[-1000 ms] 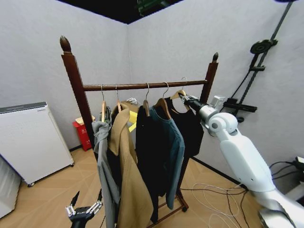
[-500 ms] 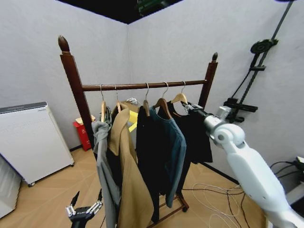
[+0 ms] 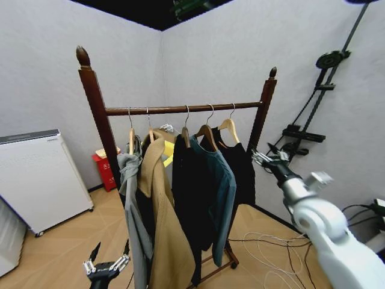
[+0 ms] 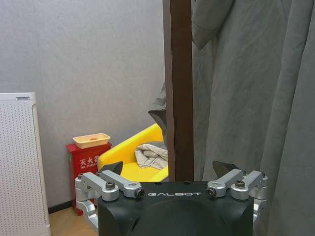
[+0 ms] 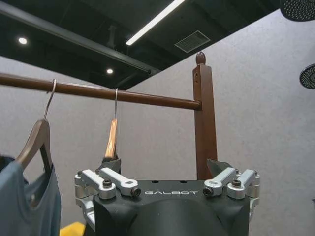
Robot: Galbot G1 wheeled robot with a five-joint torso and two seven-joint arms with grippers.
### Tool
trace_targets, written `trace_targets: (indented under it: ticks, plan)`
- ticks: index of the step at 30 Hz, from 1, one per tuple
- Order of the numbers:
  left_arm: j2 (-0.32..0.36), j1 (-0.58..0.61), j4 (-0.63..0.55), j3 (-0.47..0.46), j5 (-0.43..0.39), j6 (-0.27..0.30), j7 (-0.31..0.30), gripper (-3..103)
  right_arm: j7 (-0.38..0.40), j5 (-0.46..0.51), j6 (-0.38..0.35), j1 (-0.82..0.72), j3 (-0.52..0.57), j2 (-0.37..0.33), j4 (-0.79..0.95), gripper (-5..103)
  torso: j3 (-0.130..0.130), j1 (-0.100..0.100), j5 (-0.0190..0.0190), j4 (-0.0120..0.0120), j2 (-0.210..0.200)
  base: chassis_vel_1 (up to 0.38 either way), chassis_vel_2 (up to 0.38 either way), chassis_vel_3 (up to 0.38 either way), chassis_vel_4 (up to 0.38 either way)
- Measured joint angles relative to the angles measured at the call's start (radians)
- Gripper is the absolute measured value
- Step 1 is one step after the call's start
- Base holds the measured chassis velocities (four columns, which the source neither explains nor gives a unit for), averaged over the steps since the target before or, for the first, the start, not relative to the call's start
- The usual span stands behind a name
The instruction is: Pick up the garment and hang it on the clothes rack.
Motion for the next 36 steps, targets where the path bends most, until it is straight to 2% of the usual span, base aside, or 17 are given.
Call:
trace_targets:
  ticks: [2,4,5,7,8,11,16,36]
  plan:
    - [0.000,0.000,0.000,0.000,0.000,0.000,0.000,100,-0.006,-0.023,0.009,-0.043,0.009,0.013,0.013,98,0.000,0.000,0.0000,-0.0003,0.000,0.000,0.000,0.000,0.000]
    - [0.000,0.000,0.000,0.000,0.000,0.000,0.000,100,-0.006,-0.125,0.069,-0.220,-0.005,0.093,0.056,100,0.000,0.000,0.0002,0.0001,0.000,0.000,0.000,0.000,0.000]
    - [0.000,0.000,0.000,0.000,0.000,0.000,0.000,100,-0.006,-0.125,0.069,-0.220,-0.005,0.093,0.056,100,0.000,0.000,0.0002,0.0001,0.000,0.000,0.000,0.000,0.000]
    - [0.000,0.000,0.000,0.000,0.000,0.000,0.000,100,-0.013,-0.186,0.109,-0.328,-0.024,0.175,0.082,100,0.000,0.000,0.0001,0.0001,0.000,0.000,0.000,0.000,0.000]
    - [0.000,0.000,0.000,0.000,0.000,0.000,0.000,100,-0.013,-0.186,0.109,-0.328,-0.024,0.175,0.082,100,0.000,0.000,0.0001,0.0001,0.000,0.000,0.000,0.000,0.000]
    - [0.000,0.000,0.000,0.000,0.000,0.000,0.000,100,-0.023,-0.262,0.172,-0.453,-0.046,0.292,0.110,100,0.000,0.000,0.0001,-0.0001,0.000,0.000,0.000,0.000,0.000]
    - [0.000,0.000,0.000,0.000,0.000,0.000,0.000,100,-0.041,-0.317,0.214,-0.529,-0.061,0.355,0.131,100,0.000,0.000,-0.0001,-0.0002,0.000,0.000,0.000,0.000,0.000]
    - [0.000,0.000,0.000,0.000,0.000,0.000,0.000,100,-0.046,-0.318,0.217,-0.524,-0.066,0.356,0.131,100,0.000,0.000,0.0002,0.0000,0.000,0.000,0.000,0.000,0.000]
